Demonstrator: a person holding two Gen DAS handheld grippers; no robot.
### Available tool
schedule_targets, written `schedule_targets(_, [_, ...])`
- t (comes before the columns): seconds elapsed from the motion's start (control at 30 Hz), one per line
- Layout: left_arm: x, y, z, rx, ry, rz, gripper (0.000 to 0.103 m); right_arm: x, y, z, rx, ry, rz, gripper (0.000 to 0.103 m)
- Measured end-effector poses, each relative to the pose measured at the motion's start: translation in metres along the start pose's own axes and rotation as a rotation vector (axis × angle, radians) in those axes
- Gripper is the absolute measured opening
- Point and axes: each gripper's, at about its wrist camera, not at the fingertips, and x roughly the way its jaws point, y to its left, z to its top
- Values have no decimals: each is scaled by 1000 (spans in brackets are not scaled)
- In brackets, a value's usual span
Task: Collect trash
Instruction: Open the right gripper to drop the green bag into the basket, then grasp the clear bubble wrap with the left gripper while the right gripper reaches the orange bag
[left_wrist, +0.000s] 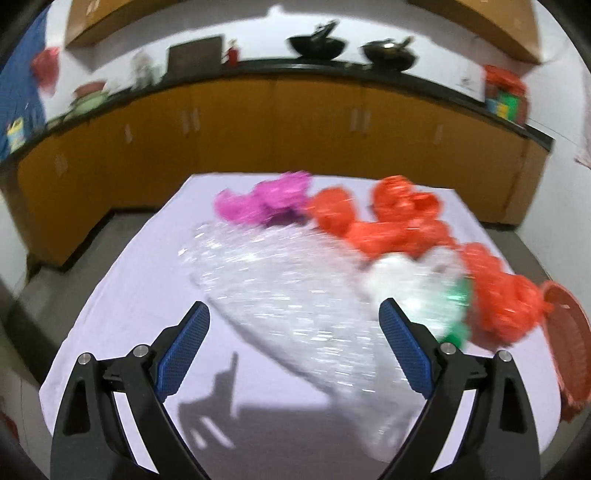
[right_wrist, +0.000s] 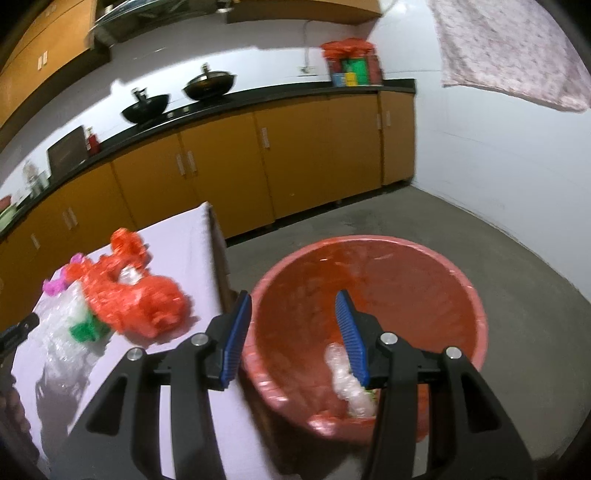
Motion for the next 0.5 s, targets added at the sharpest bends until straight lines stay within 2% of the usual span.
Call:
schedule_targets(0.13, [32, 21, 2, -75, 91, -26, 92, 0, 21, 0, -45, 7, 17, 47])
schedule_targets(0.2, [39, 27, -2, -99, 114, -59, 87, 0, 30, 0, -63, 8, 20, 47])
schedule_targets(0.27, [49, 30, -2, -110, 138, -87, 63, 0, 35, 0, -75, 9, 22, 48])
schedule_targets(0.37, [53, 34, -3, -114, 144, -107, 43, 1, 45, 0, -90, 10, 25, 47])
schedule_targets(0.43, [49, 38, -5, -105, 130, -111, 34, 3, 51, 0, -99, 12, 31, 47])
schedule_targets(0.5, [43, 41, -4, -87, 104, -102, 28, 5, 58, 0, -108, 15, 37, 48])
